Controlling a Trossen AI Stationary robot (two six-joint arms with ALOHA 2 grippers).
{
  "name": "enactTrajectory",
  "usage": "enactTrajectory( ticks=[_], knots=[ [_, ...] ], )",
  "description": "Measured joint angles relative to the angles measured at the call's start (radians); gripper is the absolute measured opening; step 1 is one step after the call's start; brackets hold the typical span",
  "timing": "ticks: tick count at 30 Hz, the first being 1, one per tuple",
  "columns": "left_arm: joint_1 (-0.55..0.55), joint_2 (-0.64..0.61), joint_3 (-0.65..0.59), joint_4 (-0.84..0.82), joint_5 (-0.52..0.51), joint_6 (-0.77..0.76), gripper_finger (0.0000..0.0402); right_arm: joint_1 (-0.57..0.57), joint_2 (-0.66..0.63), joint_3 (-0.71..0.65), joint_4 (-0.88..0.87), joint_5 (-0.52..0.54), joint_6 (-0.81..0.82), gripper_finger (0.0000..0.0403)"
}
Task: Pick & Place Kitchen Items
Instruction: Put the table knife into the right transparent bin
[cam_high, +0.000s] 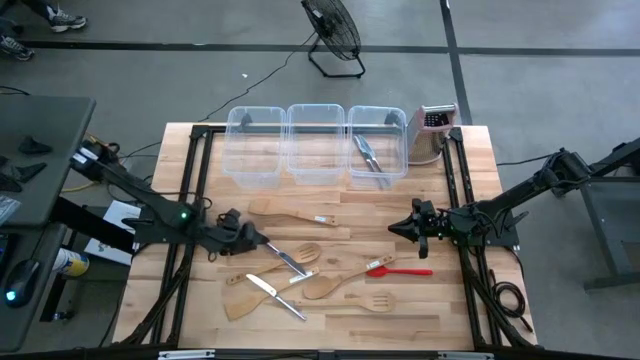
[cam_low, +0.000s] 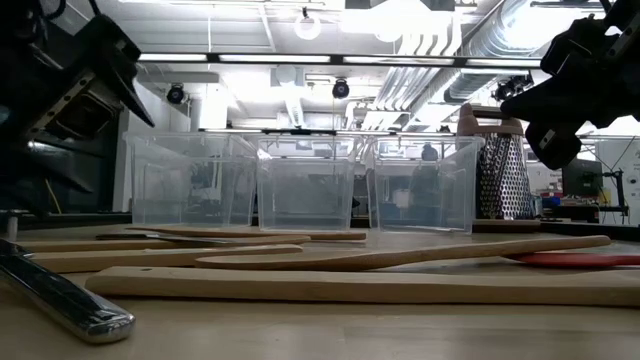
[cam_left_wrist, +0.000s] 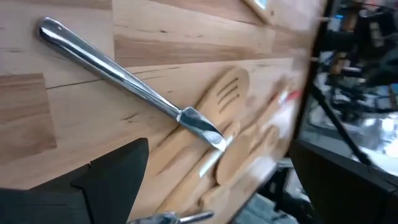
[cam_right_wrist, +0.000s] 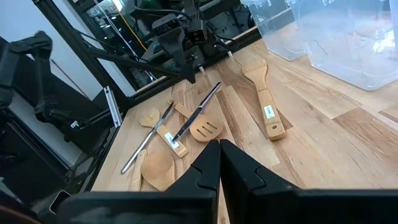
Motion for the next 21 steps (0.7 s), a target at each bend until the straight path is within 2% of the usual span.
enactTrajectory(
  ticks=[4, 7, 10, 12, 17, 19, 21],
  knots=[
    [0.052, 0.11, 0.089, 0.0, 0.058, 0.116, 0.0387, 0.0, 0.0, 0.0, 0.0, 0.0, 0.0, 0.0003],
    [0.108, 0.155, 0.135, -0.005, 0.151, 0.315, 0.0387, 0.0, 0.0, 0.0, 0.0, 0.0, 0.0, 0.0003],
    [0.166, 0.167, 0.167, -0.001, 0.269, 0.595, 0.0387, 0.0, 0.0, 0.0, 0.0, 0.0, 0.0, 0.0003],
    [0.209, 0.167, 0.178, -0.003, 0.386, 0.756, 0.0387, 0.0, 0.0, 0.0, 0.0, 0.0, 0.0, 0.0003],
    [0.326, 0.167, 0.183, -0.004, 0.63, 0.979, 0.0387, 0.0, 0.0, 0.0, 0.0, 0.0, 0.0, 0.0003],
    [0.367, 0.167, 0.184, -0.01, 0.688, 1.067, 0.0387, 0.0, 0.0, 0.0, 0.0, 0.0, 0.0, 0.0003],
    [0.402, 0.167, 0.186, -0.021, 0.702, 1.122, 0.0387, 0.0, 0.0, 0.0, 0.0, 0.0, 0.0, 0.0003]
  ],
)
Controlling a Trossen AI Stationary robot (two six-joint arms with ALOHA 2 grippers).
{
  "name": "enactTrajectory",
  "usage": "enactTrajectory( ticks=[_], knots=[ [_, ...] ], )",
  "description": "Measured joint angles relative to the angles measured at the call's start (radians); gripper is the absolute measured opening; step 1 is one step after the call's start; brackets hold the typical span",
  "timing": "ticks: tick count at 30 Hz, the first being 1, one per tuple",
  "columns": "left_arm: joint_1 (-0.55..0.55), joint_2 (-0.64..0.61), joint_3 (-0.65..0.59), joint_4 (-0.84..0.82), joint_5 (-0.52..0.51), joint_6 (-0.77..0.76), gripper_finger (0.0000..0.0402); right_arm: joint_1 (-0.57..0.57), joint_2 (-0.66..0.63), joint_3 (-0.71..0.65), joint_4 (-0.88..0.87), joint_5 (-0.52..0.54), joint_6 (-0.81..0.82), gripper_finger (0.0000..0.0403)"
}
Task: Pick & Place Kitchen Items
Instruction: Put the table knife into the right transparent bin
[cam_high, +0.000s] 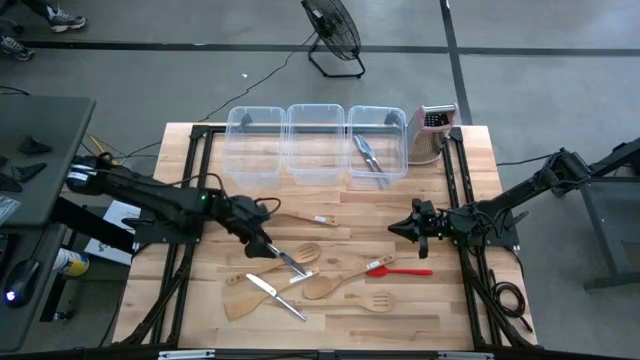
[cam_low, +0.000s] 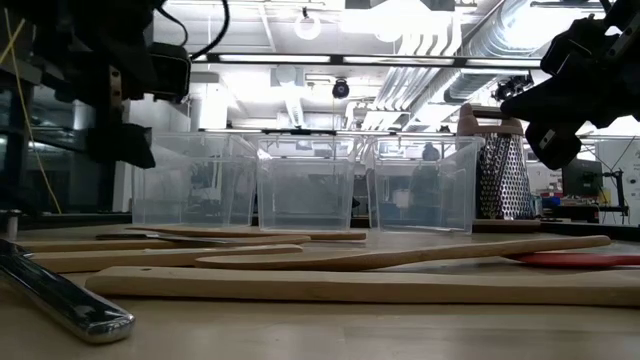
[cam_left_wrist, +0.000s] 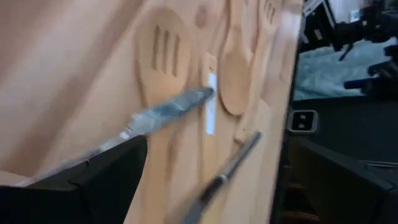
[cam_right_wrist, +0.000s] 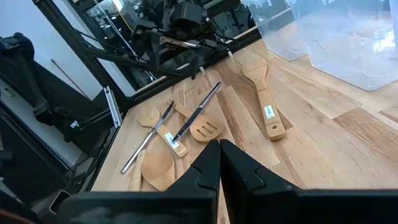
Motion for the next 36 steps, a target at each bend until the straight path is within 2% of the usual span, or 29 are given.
enactTrajectory(
  ticks=[5, 12, 20, 26, 36],
  knots=[
    [0.038, 0.0, 0.102, -0.119, -0.013, 0.238, 0.0387, 0.0, 0.0, 0.0, 0.0, 0.0, 0.0, 0.0002],
    [0.017, 0.032, 0.309, -0.494, -0.211, 0.688, 0.0387, 0.0, 0.0, 0.0, 0.0, 0.0, 0.0, 0.0002],
    [-0.027, 0.182, 0.336, -0.515, -0.225, 0.97, 0.0387, 0.0, 0.0, 0.0, 0.0, 0.0, 0.0, 0.0002],
    [-0.085, 0.273, 0.336, -0.487, -0.323, 1.08, 0.0387, 0.0, 0.0, 0.0, -0.001, 0.0, 0.0, 0.0002],
    [-0.123, 0.385, 0.334, -0.425, -0.321, 1.097, 0.0387, 0.0, 0.0, 0.0, -0.003, 0.0, 0.0, 0.0002]
  ],
)
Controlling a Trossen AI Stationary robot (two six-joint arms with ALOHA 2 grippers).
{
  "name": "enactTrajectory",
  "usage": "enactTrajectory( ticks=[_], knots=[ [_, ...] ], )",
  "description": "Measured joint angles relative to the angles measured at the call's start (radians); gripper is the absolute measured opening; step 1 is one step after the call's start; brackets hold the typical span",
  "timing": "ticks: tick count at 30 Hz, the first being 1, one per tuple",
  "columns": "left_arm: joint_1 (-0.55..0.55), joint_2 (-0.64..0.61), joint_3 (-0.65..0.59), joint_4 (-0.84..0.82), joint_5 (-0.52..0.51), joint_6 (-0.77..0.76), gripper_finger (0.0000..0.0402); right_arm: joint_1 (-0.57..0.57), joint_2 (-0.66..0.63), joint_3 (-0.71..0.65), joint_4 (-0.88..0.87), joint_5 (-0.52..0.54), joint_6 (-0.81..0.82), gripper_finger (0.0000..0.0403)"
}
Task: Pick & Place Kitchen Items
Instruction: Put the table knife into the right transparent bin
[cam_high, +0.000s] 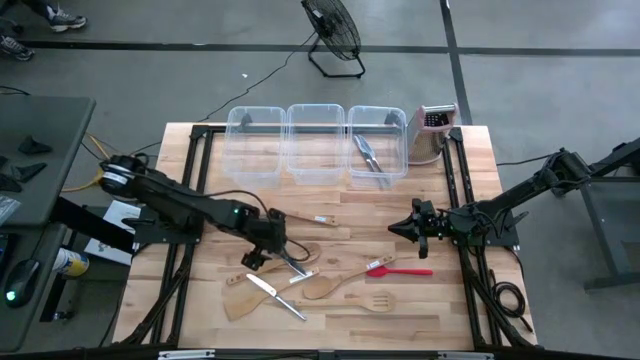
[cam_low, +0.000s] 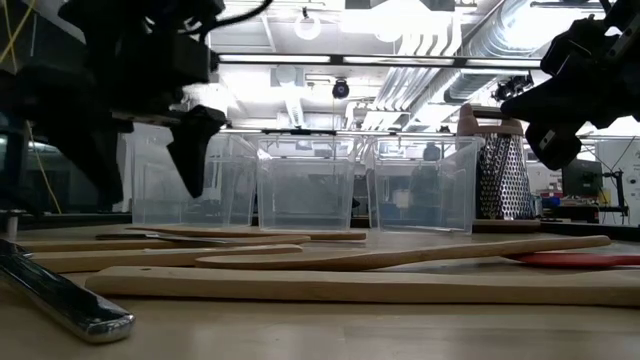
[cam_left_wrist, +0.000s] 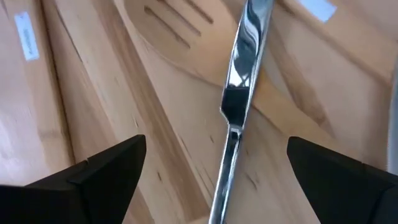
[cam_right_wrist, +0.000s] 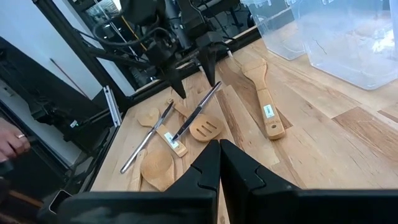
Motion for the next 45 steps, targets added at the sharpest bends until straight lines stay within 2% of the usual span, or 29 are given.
enactTrajectory(
  ticks=[9, 23, 26, 35, 45],
  knots=[
    [0.0, 0.042, -0.068, 0.076, -0.008, 0.031, 0.0387, 0.0, 0.0, 0.0, -0.004, 0.0, 0.0, 0.0002],
    [0.0, 0.096, -0.066, 0.116, -0.003, 0.107, 0.0383, 0.0, 0.0, 0.0, -0.031, 0.0, 0.0, 0.0002],
    [0.0, 0.097, -0.067, 0.12, 0.01, 0.105, 0.0361, 0.0, 0.0, 0.0, -0.033, 0.0, 0.0, 0.0002],
    [0.001, 0.131, -0.066, 0.11, 0.06, 0.1, 0.0259, 0.0, 0.0, 0.0, -0.045, 0.0, 0.0, 0.0002],
    [0.002, 0.143, -0.067, 0.105, 0.067, 0.103, 0.0192, 0.0, 0.0, 0.0, -0.045, 0.0, 0.0, 0.0003]
  ],
)
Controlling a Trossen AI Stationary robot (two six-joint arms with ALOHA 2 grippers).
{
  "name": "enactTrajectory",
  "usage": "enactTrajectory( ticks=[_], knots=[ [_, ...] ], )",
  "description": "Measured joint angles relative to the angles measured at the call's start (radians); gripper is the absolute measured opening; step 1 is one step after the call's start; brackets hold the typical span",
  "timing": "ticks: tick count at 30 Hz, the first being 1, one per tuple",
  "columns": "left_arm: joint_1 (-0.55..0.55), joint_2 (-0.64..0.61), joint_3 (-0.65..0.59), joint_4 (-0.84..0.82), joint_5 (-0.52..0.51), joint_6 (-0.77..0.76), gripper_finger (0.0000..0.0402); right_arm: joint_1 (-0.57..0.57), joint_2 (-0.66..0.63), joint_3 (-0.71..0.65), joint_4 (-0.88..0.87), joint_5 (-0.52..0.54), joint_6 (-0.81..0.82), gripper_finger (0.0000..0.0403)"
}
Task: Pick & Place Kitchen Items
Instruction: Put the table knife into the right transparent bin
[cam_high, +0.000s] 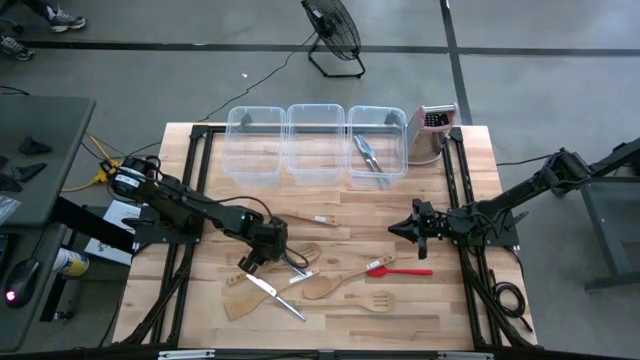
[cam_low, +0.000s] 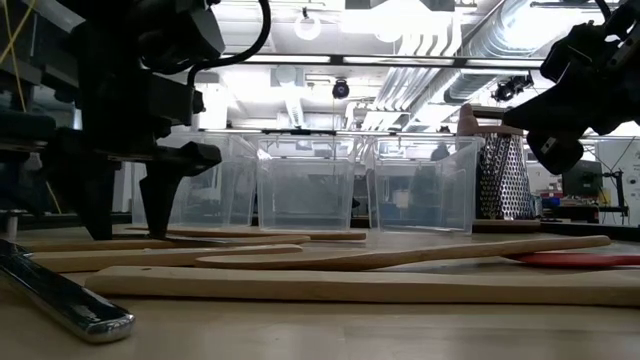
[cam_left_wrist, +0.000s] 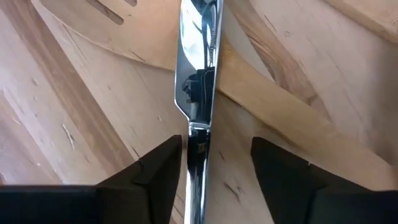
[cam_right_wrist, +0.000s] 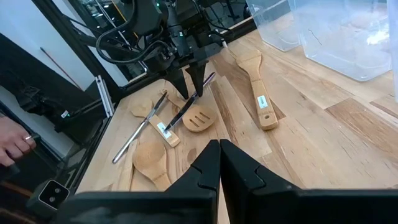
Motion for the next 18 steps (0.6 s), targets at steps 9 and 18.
enactTrajectory(
  ticks=[9, 18],
  knots=[
    [0.041, 0.004, -0.002, 0.047, 0.009, 0.027, 0.0157, 0.0, 0.0, 0.0, -0.002, 0.0, 0.0, 0.0003],
    [0.04, 0.05, 0.002, 0.043, 0.012, 0.061, 0.0156, 0.0, 0.0, 0.0, -0.003, 0.0, 0.0, 0.0003]
  ],
)
